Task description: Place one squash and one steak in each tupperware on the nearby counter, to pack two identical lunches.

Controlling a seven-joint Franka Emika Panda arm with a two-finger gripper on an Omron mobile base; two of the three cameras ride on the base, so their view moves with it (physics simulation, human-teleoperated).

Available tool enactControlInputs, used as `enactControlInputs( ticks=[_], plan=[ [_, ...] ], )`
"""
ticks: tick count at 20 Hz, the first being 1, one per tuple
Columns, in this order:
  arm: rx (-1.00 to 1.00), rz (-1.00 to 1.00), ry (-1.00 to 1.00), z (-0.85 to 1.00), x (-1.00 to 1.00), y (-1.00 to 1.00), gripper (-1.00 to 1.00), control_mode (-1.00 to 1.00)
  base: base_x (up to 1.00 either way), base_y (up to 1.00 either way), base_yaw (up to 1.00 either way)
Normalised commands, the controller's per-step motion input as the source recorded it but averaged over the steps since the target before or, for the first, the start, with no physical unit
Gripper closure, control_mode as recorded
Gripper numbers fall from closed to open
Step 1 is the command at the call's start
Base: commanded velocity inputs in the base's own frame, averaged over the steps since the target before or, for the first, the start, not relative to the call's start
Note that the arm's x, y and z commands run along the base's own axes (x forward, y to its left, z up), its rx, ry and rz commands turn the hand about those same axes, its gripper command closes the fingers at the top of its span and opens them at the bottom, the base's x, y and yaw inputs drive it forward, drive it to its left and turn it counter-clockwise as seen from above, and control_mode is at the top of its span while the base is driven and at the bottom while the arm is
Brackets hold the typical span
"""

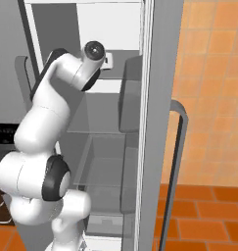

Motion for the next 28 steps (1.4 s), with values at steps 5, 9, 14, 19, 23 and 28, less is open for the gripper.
enactControlInputs(
  ticks=[5, 9, 14, 19, 23, 28],
  plan=[
    [0.00, 0.01, 0.17, -0.04, 0.67, 0.00, -1.00, -1.00, 0.00, 0.00, 0.00],
    [0.00, 0.03, 0.01, -0.13, 0.65, 0.02, -1.00, -1.00, 0.00, 0.00, 0.00],
    [0.00, 0.00, 0.00, -0.23, 0.58, 0.27, -1.00, -1.00, 0.00, 0.00, 0.00],
    [0.00, 0.00, 0.00, -0.15, 0.63, 0.26, -1.00, -1.00, 0.00, 0.00, 0.00],
    [0.00, 0.00, 0.02, -0.16, 0.48, 0.19, 1.00, -1.00, 0.00, 0.00, 0.00],
    [0.00, 0.00, 0.01, -0.19, 0.12, 0.23, 1.00, -1.00, 0.00, 0.00, 0.00]
  ],
)
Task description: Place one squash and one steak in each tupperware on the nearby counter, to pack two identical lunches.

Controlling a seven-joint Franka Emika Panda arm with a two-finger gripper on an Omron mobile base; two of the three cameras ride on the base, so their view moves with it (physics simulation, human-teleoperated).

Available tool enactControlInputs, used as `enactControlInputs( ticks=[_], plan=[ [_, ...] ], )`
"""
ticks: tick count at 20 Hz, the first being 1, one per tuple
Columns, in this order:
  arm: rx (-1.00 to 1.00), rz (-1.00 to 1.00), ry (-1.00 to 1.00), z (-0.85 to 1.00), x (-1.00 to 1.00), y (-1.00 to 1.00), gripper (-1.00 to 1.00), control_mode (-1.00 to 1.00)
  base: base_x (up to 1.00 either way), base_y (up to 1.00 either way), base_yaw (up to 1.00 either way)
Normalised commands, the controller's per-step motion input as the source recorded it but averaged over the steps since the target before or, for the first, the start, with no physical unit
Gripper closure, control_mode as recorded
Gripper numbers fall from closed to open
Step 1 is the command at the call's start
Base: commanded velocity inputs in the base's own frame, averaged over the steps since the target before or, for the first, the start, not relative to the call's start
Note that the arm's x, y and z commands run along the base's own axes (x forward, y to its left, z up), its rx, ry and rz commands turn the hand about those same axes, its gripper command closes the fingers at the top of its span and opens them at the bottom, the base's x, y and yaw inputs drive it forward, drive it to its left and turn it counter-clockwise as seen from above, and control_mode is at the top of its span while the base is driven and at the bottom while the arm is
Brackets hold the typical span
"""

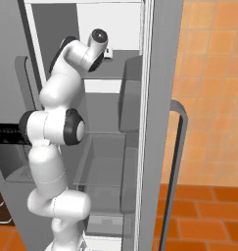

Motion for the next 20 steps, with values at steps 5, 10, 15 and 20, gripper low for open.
enactControlInputs(
  ticks=[5, 10, 15, 20],
  plan=[
    [-0.03, -0.06, 0.01, -0.40, -0.36, 0.01, 1.00, -1.00, 0.00, 0.00, 0.00],
    [0.00, -0.13, -0.04, 0.01, -0.85, -0.29, 1.00, -1.00, 0.00, 0.00, 0.00],
    [0.00, -0.10, -0.09, 0.14, -1.00, -0.36, 1.00, -1.00, 0.00, 0.00, 0.00],
    [0.00, -0.09, -0.03, 0.09, -1.00, -0.15, 1.00, -1.00, 0.00, 0.00, 0.00]
  ],
)
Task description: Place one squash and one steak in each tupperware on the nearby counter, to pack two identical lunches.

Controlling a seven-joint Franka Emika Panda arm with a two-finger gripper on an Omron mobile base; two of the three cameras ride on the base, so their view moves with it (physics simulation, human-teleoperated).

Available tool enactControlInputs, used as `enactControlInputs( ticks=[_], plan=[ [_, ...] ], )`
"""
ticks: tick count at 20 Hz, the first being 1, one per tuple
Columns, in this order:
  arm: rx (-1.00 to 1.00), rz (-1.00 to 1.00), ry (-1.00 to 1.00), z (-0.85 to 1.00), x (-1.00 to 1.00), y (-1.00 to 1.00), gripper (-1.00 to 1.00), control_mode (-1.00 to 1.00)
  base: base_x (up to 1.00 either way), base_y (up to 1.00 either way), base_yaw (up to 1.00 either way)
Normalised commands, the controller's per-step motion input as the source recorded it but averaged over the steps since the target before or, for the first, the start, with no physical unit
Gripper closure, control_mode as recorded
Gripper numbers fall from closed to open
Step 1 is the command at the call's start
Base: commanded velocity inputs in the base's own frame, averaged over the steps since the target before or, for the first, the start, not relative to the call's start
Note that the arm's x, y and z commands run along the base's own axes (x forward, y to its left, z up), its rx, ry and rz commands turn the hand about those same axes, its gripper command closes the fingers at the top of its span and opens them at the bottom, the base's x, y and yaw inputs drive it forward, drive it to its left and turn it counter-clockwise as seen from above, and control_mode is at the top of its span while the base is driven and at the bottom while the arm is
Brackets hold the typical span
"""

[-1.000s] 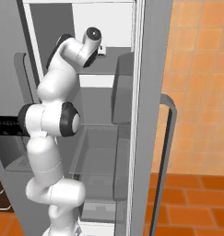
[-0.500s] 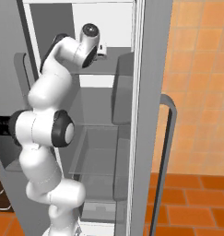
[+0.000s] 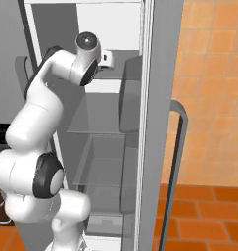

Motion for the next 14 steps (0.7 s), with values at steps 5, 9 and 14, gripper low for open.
enactControlInputs(
  ticks=[5, 9, 14],
  plan=[
    [0.00, -0.14, 0.00, 0.12, -1.00, -0.07, 1.00, -1.00, 0.00, 0.00, 0.00],
    [0.00, -0.14, 0.00, 0.08, -1.00, -0.24, 1.00, -1.00, 0.00, 0.00, 0.00],
    [-0.10, -0.10, 0.00, -0.34, -1.00, -0.09, 1.00, -1.00, 0.00, 0.00, 0.00]
  ],
)
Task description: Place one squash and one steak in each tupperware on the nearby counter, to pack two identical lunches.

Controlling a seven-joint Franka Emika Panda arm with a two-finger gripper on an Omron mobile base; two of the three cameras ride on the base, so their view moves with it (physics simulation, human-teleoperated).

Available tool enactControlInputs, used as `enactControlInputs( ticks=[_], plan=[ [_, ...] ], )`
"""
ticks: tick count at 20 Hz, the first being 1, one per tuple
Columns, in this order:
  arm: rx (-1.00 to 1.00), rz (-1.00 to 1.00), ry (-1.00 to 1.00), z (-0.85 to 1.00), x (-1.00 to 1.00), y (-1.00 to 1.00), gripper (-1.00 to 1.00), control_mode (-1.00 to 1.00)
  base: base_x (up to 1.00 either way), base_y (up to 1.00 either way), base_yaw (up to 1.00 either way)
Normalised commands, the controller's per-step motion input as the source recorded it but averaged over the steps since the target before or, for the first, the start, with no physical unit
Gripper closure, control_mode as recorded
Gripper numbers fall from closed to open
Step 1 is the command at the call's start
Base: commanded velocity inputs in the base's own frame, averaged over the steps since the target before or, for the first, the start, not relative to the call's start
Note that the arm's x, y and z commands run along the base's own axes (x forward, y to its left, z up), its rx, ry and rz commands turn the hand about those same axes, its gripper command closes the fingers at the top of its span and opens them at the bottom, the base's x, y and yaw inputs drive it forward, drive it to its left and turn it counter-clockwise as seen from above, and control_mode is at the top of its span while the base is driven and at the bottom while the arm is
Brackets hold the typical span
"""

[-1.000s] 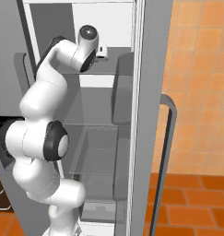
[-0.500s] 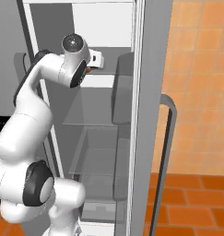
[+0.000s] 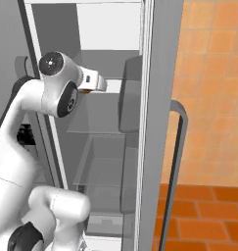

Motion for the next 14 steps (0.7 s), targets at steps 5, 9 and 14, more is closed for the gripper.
enactControlInputs(
  ticks=[5, 9, 14],
  plan=[
    [-0.19, -0.02, 0.00, -0.95, -1.00, 0.01, 1.00, -1.00, 0.00, 0.00, 0.00],
    [-0.02, 0.02, 0.00, -0.75, -0.75, 0.01, 1.00, 1.00, -0.25, 0.02, 0.01],
    [0.00, 0.00, 0.00, 0.00, 0.00, 0.00, 1.00, 1.00, -1.00, 0.46, 0.22]
  ],
)
